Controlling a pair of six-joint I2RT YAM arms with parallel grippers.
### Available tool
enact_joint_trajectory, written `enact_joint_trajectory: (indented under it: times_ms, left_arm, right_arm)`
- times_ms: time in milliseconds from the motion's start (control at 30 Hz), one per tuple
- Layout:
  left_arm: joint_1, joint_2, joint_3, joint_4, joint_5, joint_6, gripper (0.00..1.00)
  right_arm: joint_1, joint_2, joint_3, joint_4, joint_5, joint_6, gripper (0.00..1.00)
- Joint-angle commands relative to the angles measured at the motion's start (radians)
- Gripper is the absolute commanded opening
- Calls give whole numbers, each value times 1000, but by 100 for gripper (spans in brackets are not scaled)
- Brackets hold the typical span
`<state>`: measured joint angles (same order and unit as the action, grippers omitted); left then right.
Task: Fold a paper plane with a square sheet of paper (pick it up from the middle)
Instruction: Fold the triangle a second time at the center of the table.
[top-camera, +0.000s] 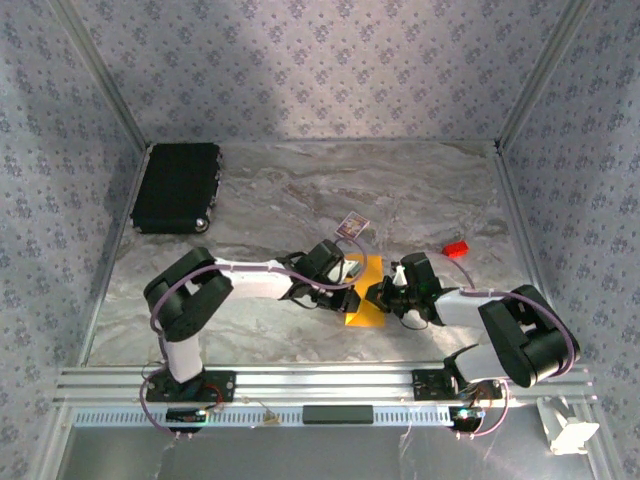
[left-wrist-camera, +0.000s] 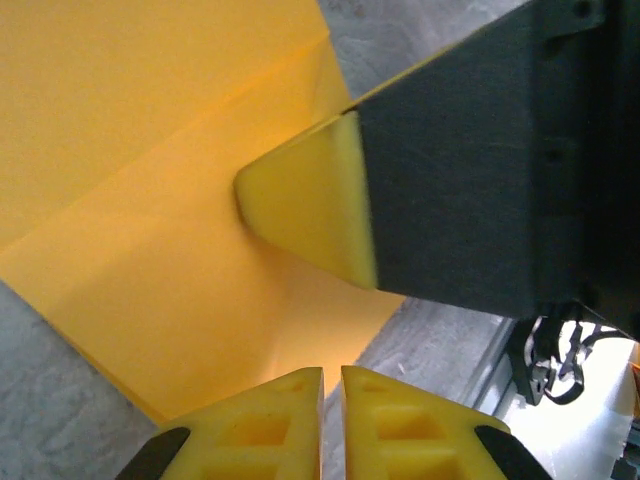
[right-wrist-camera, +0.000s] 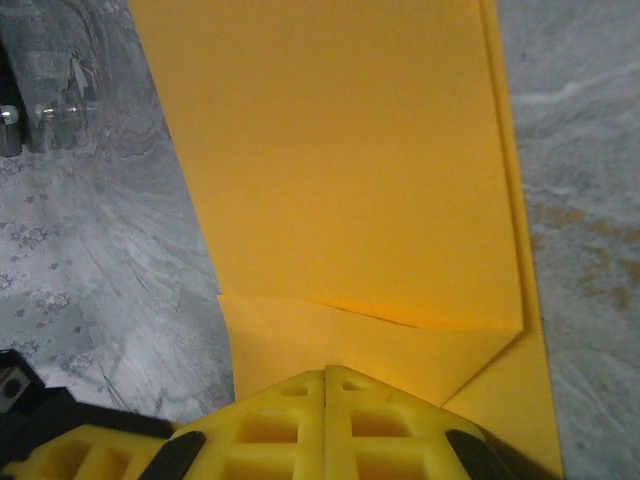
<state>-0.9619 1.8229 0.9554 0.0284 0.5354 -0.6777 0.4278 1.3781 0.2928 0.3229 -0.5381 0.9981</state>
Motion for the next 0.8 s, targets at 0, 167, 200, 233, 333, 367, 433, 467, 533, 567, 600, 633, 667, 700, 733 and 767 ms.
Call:
enact_joint_trajectory:
  times_ms: [0, 167, 200, 233, 333, 367, 433, 467, 533, 567, 600, 633, 667, 700, 733, 767]
  left_arm:
    - [-2, 24, 27, -2, 15, 19, 13]
    - [-5, 34, 14, -67, -38, 51, 12]
    - [-6, 36, 8, -78, -47, 58, 12]
    - [-6, 36, 5, -93, -56, 66, 12]
    - [-6, 33, -18, -105, -87, 75, 11]
    - [-6, 35, -21, -107, -89, 77, 11]
    - [-7, 42, -21, -112, -92, 78, 10]
    - [-6, 44, -22, -114, -94, 78, 10]
    - [-6, 42, -29, -112, -100, 78, 9]
    - [-6, 42, -26, -116, -102, 78, 9]
    - [-6, 42, -24, -119, -104, 79, 9]
    - [-7, 44, -24, -120, -107, 77, 9]
    - [-6, 44, -24, -120, -106, 76, 8]
    - [-6, 44, -23, -120, -106, 75, 8]
    - [-7, 43, -24, -120, -108, 74, 8]
    - [-6, 44, -25, -121, -108, 73, 8]
  right_arm:
    - [-7, 3, 5, -68, 38, -10, 0]
    - [-5, -5, 12, -55, 25, -8, 1]
    - [-6, -10, 15, -53, 22, -8, 2]
    - [-5, -18, 18, -51, 20, -9, 4]
    - [-3, -48, 28, -62, 15, -15, 8]
    - [0, -57, 32, -70, 15, -20, 8]
    - [10, -72, 37, -86, 16, -28, 9]
    - [15, -73, 41, -90, 12, -29, 9]
    - [33, -70, 43, -91, 7, -32, 9]
    - [43, -66, 45, -91, 9, -30, 9]
    - [54, -61, 43, -87, 13, -26, 8]
    - [67, -53, 43, -83, 17, -24, 7]
    - [76, -45, 44, -83, 21, -23, 7]
    - [87, -31, 45, -84, 24, -22, 6]
    - [94, -18, 49, -82, 22, -21, 5]
    - [103, -3, 49, -81, 20, -20, 4]
